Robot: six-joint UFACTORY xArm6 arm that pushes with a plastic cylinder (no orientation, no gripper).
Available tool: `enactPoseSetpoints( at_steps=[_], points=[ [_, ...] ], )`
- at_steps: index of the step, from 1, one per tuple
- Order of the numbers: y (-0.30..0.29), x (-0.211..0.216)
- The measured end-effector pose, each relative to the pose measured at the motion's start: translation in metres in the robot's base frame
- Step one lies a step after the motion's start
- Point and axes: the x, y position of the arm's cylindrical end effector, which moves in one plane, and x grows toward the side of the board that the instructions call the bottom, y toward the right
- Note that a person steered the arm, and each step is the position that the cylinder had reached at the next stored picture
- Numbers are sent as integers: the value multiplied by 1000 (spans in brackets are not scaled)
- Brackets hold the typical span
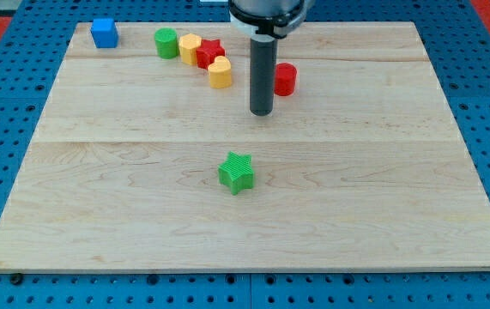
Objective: Slide the red circle towards the top right
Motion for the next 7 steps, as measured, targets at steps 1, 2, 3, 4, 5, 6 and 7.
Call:
enactPoseSetpoints(
  at_steps=[1, 2, 3, 4, 5, 6, 7],
  points=[
    [-3, -29],
    [13, -57],
    [50, -58],
    [58, -37],
    [92, -35],
    [123, -13],
    [141, -19]
  ],
)
